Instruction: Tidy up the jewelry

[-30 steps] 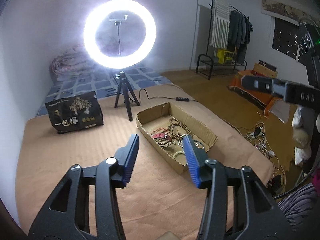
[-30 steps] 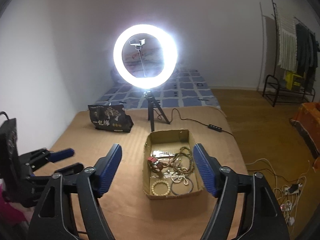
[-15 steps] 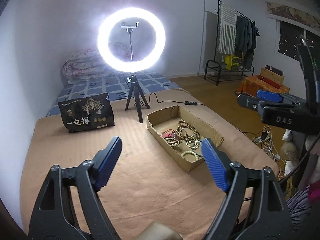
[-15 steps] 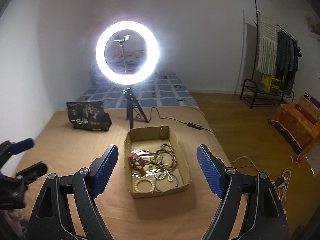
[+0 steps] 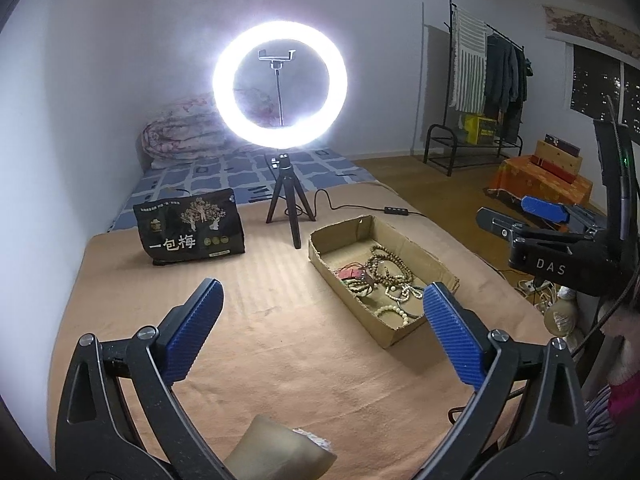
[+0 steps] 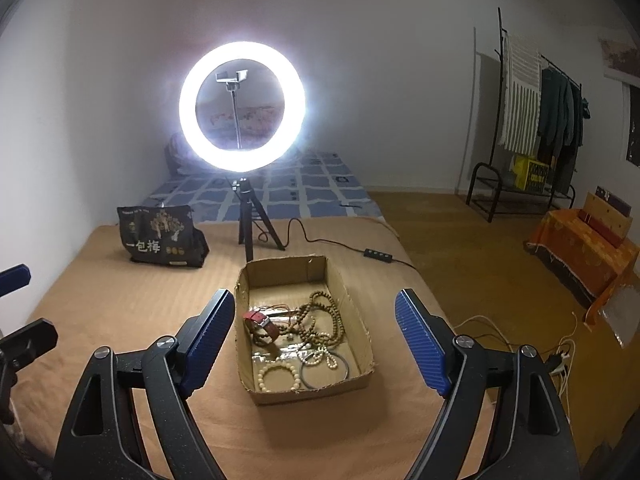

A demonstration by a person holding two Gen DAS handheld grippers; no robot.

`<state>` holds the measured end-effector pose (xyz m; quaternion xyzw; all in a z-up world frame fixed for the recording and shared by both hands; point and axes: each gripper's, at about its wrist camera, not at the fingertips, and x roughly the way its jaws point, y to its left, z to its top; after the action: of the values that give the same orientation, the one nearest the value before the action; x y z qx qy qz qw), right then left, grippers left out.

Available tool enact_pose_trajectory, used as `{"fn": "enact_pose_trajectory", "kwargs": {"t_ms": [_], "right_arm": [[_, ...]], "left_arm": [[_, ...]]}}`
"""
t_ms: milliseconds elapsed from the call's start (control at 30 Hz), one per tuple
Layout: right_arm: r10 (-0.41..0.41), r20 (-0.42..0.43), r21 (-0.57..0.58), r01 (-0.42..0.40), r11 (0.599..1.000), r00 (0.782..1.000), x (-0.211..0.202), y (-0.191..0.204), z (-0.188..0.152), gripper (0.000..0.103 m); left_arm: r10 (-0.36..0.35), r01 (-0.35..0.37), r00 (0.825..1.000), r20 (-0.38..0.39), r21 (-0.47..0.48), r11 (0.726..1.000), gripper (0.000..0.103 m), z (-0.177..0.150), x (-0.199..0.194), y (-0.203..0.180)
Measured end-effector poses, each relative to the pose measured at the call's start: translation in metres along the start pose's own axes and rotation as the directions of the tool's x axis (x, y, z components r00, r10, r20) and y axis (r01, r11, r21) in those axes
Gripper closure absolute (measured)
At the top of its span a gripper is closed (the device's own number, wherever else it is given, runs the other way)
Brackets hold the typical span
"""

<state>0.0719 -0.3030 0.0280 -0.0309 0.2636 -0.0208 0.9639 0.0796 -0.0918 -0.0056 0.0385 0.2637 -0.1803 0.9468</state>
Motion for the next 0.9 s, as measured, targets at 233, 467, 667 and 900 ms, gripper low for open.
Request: {"fn": "enact_pose_trajectory", "kwargs": {"t_ms": [233, 467, 667, 900], "right_arm": [[0.003, 0.006, -0.009, -0.003, 1.000, 1.000, -0.0030, 0.0019, -0.0005, 0.020], [0.001, 0.014, -0.010, -0.001, 1.000, 1.000, -0.0047, 0.0029, -0.0001, 0.020], [-0.002, 0.014, -0.011, 0.002, 1.000, 1.000, -0.0047, 0.0031, -0.0003, 0.020], [-0.005, 0.012, -0.004, 0.005, 1.000, 1.000, -0.0030, 0.0014, -0.0010, 0.020]], "left_arm": [[0.012, -0.012, 1.000, 0.008, 0.012, 1.000, 0.000, -0.0038, -0.0046, -0.0034], [0.021, -0.021, 1.000, 0.007, 0.005, 1.000, 0.000, -0.0049, -0.0055, -0.0010], [0.019, -0.019, 1.000, 0.004, 0.001, 1.000, 0.000, -0.0051, -0.0056, -0.0002], [0.014, -0.014, 1.000, 0.005, 0.003, 1.000, 0.000, -0.0060, -0.0052, -0.0010]]}}
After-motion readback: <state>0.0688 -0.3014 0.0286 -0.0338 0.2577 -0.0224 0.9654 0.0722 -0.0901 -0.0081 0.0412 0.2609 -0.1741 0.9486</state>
